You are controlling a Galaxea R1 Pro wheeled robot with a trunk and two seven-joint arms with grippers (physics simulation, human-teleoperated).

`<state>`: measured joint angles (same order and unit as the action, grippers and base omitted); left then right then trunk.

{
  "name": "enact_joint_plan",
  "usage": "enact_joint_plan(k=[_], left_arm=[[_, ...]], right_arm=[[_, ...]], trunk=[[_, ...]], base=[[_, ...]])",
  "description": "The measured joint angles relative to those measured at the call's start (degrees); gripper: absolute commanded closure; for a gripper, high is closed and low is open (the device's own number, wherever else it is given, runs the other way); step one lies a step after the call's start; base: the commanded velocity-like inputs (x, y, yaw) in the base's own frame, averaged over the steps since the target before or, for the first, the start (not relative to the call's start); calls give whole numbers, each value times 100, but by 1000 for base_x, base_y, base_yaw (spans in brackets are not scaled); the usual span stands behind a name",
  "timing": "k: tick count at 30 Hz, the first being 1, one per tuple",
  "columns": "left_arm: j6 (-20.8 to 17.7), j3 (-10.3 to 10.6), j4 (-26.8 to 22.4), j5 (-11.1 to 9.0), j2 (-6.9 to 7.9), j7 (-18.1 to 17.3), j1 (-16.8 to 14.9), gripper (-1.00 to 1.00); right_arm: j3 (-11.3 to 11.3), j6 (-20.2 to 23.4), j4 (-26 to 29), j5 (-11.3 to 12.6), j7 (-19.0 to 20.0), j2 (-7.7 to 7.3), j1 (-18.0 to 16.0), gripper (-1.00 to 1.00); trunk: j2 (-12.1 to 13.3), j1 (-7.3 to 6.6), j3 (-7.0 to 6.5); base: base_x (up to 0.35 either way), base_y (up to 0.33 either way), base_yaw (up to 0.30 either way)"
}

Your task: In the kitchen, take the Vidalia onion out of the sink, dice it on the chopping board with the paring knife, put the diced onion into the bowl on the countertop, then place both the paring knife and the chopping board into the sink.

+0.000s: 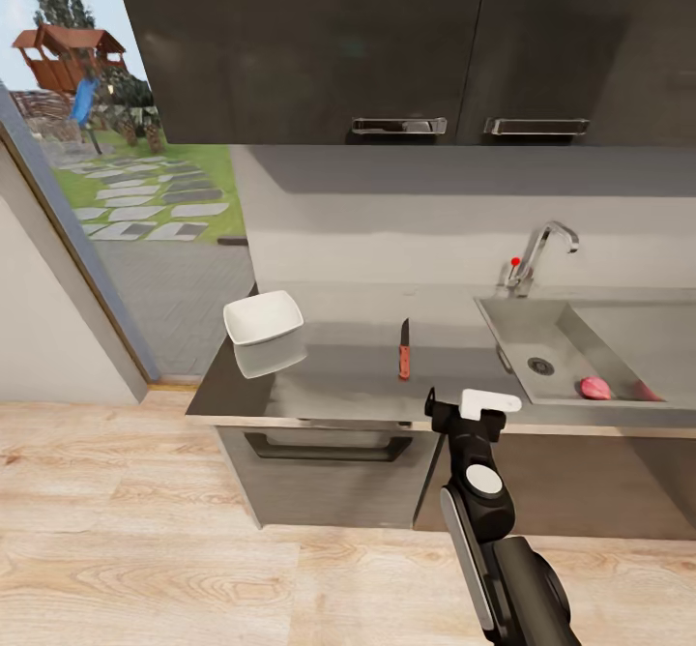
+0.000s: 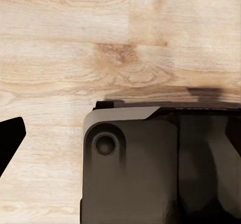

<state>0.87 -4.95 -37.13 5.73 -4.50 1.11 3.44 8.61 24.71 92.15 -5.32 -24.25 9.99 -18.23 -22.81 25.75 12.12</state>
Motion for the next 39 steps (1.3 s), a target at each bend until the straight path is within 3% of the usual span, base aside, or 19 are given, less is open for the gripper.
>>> enact_joint_plan(k=[30, 39], left_arm=[[0, 0, -10, 8, 9, 0, -1, -100], [0, -1, -7, 8, 8, 0, 1, -100]], right_arm=[[-2, 24, -34, -27, -12, 0, 0, -100], [9, 25, -34, -26, -5, 0, 0, -100]], trunk=[[0, 0, 0], [0, -2, 0]], base=[[1, 0, 0], [146, 80, 0]])
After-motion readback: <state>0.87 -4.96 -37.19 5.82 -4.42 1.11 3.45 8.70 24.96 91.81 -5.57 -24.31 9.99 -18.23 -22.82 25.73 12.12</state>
